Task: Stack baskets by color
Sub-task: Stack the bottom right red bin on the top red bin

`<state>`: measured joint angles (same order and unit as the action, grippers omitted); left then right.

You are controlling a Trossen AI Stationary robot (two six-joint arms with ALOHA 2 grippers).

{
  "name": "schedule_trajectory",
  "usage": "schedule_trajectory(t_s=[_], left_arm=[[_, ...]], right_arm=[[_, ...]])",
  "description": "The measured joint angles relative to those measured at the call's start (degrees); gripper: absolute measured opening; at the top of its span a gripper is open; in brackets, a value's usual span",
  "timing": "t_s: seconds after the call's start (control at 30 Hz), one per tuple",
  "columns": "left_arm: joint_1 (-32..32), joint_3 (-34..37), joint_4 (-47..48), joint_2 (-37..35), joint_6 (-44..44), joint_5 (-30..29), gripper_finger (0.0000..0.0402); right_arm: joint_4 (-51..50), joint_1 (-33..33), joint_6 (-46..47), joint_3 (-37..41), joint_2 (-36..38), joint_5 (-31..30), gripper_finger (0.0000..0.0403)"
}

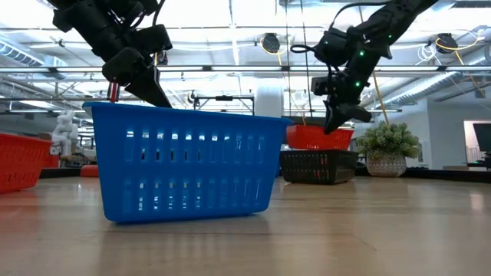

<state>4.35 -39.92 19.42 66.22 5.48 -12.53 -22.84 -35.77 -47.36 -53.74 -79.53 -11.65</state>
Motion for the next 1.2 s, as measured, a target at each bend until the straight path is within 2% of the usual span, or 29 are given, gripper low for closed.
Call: schedule_trajectory(t_s=[0.57, 0.93, 1.2], left_arm=[[0.00, 0.00, 0.00, 0.00, -0.04, 0.01, 0.0028], [-0.01, 0.00, 0.02, 0.00, 0.12, 0.02, 0.0028], [-0.01, 0.00, 0.02, 0.00, -0.10, 0.48, 0.0028]], right_arm=[[4.56, -2.09, -1.72, 0.55, -6.45, -0.27, 0.0014], [4.99, -2.93, -1.79, 0.55, -6.43, -0.44, 0.0082], [4.74, -1.97, 1.72, 0.55, -5.14, -0.85, 0.0124]])
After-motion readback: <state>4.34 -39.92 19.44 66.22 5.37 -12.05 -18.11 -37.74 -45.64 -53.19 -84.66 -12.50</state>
